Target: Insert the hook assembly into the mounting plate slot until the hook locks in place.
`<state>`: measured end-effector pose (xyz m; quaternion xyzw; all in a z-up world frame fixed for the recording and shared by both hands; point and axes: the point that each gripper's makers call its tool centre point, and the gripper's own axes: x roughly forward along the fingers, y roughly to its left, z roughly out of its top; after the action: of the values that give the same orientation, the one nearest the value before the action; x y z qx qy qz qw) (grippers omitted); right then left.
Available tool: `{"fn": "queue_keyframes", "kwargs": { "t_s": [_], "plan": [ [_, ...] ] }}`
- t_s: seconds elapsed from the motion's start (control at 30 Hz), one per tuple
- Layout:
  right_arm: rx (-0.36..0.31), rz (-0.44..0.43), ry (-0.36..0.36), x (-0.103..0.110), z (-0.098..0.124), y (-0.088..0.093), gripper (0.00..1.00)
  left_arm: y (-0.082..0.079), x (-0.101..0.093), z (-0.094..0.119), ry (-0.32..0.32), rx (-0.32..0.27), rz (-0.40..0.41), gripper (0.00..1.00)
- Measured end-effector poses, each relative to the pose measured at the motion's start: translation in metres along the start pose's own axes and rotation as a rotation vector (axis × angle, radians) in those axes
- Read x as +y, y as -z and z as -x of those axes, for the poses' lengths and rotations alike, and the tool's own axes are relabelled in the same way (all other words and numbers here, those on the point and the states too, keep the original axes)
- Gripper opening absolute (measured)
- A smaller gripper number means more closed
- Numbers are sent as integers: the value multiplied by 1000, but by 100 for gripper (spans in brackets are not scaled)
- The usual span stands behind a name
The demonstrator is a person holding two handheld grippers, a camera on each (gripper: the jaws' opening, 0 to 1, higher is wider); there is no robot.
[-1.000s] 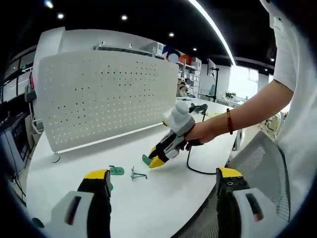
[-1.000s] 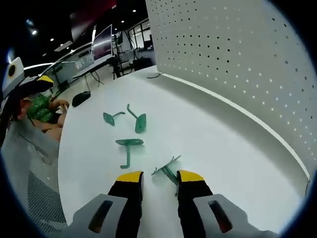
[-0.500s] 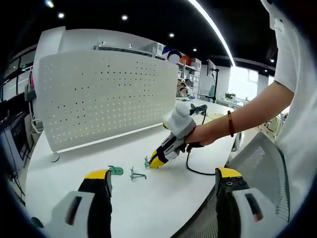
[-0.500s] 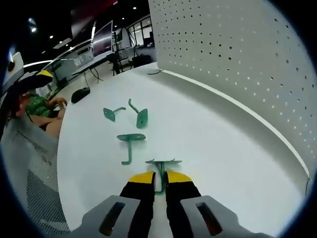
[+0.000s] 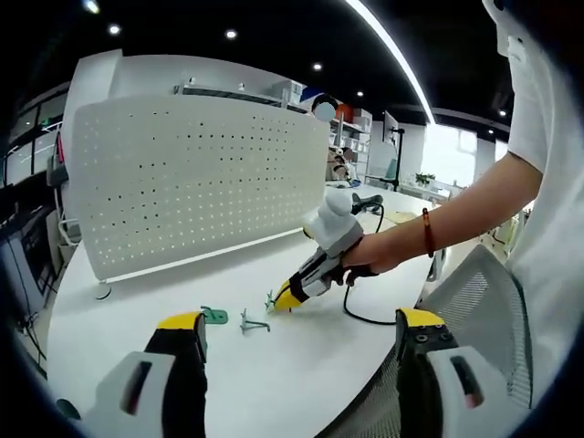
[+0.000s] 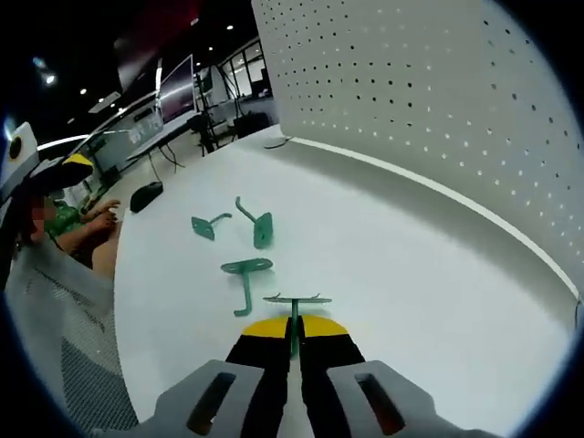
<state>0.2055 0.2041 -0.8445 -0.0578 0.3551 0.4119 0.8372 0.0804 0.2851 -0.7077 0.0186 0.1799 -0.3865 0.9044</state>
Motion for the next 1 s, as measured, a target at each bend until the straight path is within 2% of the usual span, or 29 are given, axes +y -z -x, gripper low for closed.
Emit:
{"fn": "queue_keyframes", "kwargs": {
  "t_s": [0.1,0.33,0.53,0.73,0.87,0.97,1.0],
  "plan": [
    [-23,-47,0,0,4,-4,1,0,-1,0,2,0,-3,88],
    [-50,-78,-6,3,12,-13,1,-5,-2,1,6,-19,-1,87],
    [-89,-161,-45,17,23,-24,1,-10,-2,2,6,-32,-12,85],
    [-91,-167,-61,28,28,-25,1,-16,-2,2,13,-46,-14,81],
    [-75,-214,-85,37,33,-20,1,-18,-2,3,11,-55,-24,79],
    [-87,-228,-94,44,37,-18,1,-18,0,3,-4,-52,-17,78],
    [-97,-262,-111,48,39,-19,1,-18,1,3,-8,-54,-12,77]
  ]
}}
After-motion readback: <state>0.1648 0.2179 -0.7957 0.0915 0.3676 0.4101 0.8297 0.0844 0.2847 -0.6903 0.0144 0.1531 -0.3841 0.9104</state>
